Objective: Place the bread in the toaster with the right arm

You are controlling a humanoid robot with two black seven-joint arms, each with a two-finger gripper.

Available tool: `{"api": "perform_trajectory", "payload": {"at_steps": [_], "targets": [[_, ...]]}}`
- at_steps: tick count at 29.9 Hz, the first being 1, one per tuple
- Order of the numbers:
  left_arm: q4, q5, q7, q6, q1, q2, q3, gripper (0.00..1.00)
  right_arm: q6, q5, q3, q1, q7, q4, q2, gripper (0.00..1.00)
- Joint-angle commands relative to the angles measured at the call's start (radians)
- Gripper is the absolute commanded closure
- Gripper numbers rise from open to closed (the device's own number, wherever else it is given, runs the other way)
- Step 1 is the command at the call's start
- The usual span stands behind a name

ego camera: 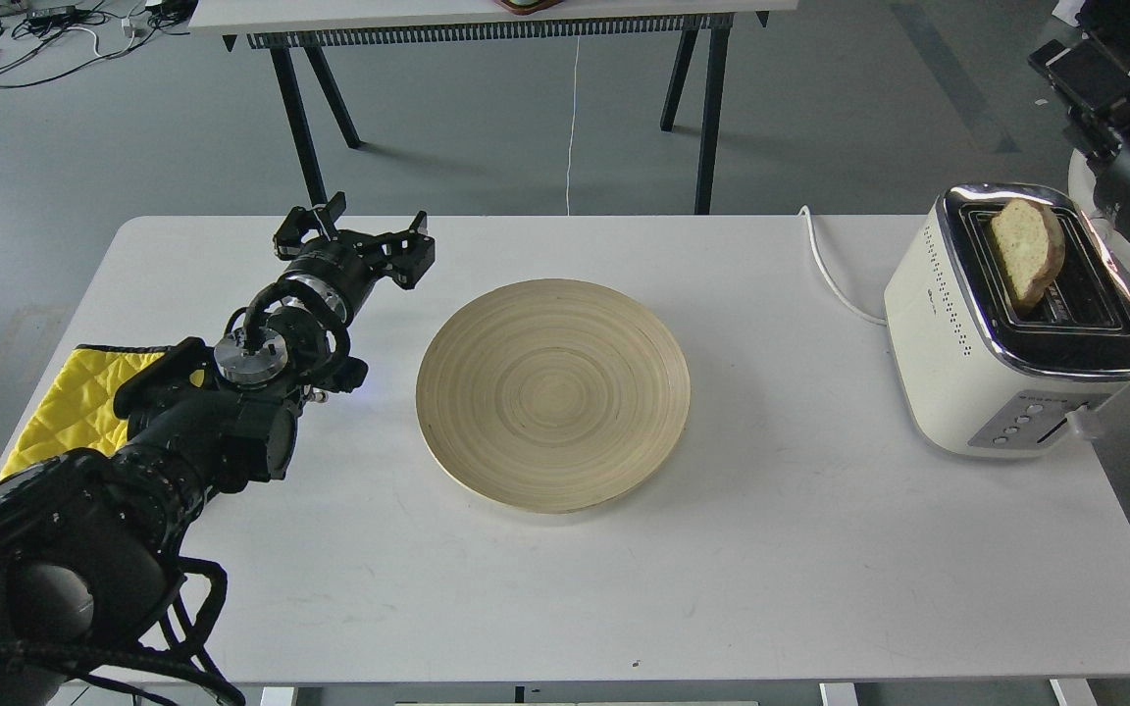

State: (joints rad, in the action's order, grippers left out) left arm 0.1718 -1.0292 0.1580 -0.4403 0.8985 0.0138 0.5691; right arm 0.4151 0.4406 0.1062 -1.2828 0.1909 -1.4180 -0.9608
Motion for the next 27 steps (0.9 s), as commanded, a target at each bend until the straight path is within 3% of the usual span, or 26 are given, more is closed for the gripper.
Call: {"api": "perform_trajectory", "payload": {"at_steps": [1, 4, 8, 14, 21, 27], "targets": [[0.000, 0.000, 0.000, 0.000, 0.000, 0.000, 0.000, 0.00, 0.001, -0.101, -0.063, 0.003, 0.001, 0.008, 0.100, 0.00], [0.000, 0.000, 0.000, 0.000, 0.000, 0.000, 0.000, 0.00, -0.012, -0.287, -0.103, 0.017, 0.022, 0.010, 0.181, 0.00], [0.000, 0.000, 0.000, 0.000, 0.000, 0.000, 0.000, 0.00, -0.041, -0.465, -0.108, 0.059, 0.151, 0.011, 0.287, 0.00], [0.000, 0.000, 0.000, 0.000, 0.000, 0.000, 0.000, 0.00, -0.280, -0.614, -0.111, 0.131, 0.298, 0.077, 0.385, 0.00], [0.000, 0.000, 0.000, 0.000, 0.000, 0.000, 0.000, 0.00, -0.698, -0.844, -0.105, 0.236, 0.298, 0.362, 0.465, 0.00], [0.000, 0.000, 0.000, 0.000, 0.000, 0.000, 0.000, 0.00, -0.858, -0.839, -0.099, 0.321, 0.292, 0.533, 0.537, 0.00]]}}
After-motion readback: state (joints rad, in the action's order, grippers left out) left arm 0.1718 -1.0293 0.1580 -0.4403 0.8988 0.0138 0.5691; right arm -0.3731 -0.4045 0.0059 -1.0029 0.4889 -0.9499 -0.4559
